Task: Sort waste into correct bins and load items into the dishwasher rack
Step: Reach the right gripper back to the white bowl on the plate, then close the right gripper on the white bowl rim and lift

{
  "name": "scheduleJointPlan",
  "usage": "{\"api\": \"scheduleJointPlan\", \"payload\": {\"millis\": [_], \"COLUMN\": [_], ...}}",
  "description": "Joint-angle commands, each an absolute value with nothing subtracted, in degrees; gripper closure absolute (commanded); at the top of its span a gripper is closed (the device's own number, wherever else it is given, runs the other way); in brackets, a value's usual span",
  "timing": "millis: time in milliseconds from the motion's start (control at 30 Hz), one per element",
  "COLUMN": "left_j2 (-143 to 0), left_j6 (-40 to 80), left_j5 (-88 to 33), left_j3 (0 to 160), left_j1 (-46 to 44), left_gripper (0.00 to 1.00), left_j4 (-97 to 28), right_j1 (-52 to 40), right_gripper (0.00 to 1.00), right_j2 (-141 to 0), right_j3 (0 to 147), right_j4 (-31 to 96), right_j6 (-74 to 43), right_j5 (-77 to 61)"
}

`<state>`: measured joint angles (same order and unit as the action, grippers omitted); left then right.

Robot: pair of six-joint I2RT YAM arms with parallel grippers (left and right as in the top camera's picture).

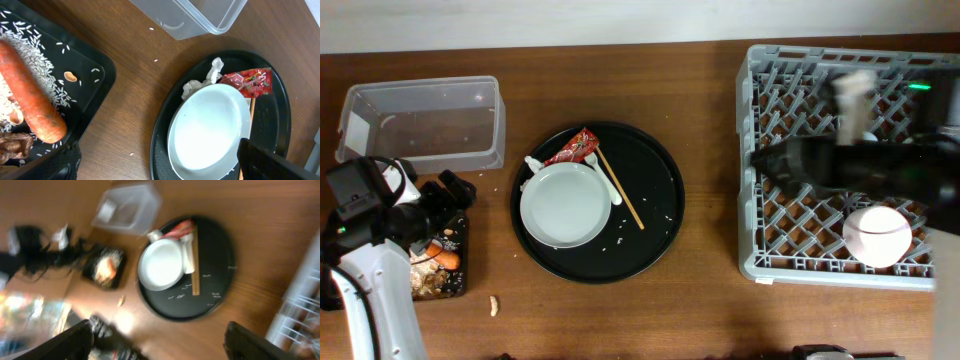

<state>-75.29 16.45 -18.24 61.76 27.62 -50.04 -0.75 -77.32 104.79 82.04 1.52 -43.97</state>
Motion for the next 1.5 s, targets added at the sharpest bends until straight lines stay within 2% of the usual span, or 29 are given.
{"api": "scheduleJointPlan", "payload": {"millis": [0,167,300,433,667,1000,1133,1467], "left_j2": [-75.3,-75.3,-75.3,-75.3,-75.3,-75.3,-75.3,-75.3], "left_j6": [15.6,15.6,15.6,15.6,15.6,15.6,15.6,15.6], "left_j5": [-18.7,-18.7,-18.7,-18.7,-18.7,-18.7,-18.7,-18.7], "left_j3": [62.7,62.7,62.7,62.7,62.7,62.7,62.7,62.7], "left_j1": [27.9,27.9,27.9,27.9,27.9,27.9,27.9,27.9], "left_gripper": [0.01,0.01,0.01,0.01,0.01,0.01,0.01,0.01], "left_j4": [-50.0,-50.0,-50.0,-50.0,-50.0,-50.0,-50.0,-50.0], "right_j1": [-13.7,-27.2,-32.4,-35.6,-38.5,-39.9,-39.9,-41.2], "right_gripper": [0.16,0.16,0.16,0.25,0.47,0.50,0.58,0.60], "right_j2": [-81.5,-91.5,-101.4,-112.9,-123.9,-130.1,-131.7,-133.4], "right_j3": [105.3,105.3,105.3,105.3,105.3,105.3,105.3,104.6], "right_j4": [77.4,70.8,64.5,58.2,45.5,40.0,40.6,41.4], "right_j6": [-7.9,-14.3,-14.2,-14.3,-14.0,-14.0,-15.6,-15.6], "right_j5": [-28.1,-11.5,-8.3,-8.3,-8.3,-6.8,-6.9,-5.7]}}
